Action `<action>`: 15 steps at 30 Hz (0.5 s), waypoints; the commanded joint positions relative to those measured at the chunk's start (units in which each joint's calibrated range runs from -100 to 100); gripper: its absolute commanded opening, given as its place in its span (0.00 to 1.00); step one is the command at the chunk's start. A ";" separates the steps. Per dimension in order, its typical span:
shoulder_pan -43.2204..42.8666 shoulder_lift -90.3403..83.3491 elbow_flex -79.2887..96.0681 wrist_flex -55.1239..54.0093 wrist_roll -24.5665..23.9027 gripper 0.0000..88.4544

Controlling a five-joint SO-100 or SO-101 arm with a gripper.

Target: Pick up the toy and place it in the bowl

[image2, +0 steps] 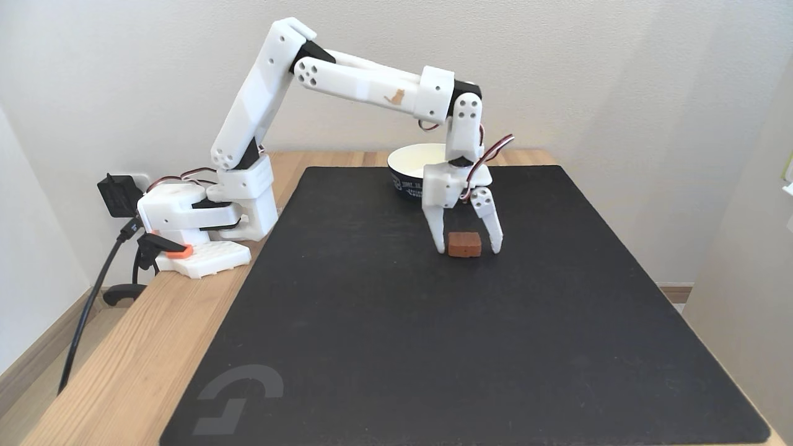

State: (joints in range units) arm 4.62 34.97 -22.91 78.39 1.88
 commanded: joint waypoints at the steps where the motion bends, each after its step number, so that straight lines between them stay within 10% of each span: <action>1: -0.48 0.92 -2.10 -0.06 -0.21 0.35; 4: -0.48 1.09 -1.74 -0.23 -0.26 0.33; 9: -0.31 1.09 -1.56 -0.66 -0.10 0.02; 15: -0.65 -0.08 -2.73 -0.66 -0.31 0.02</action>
State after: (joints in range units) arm 4.37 35.97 -24.23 77.63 1.88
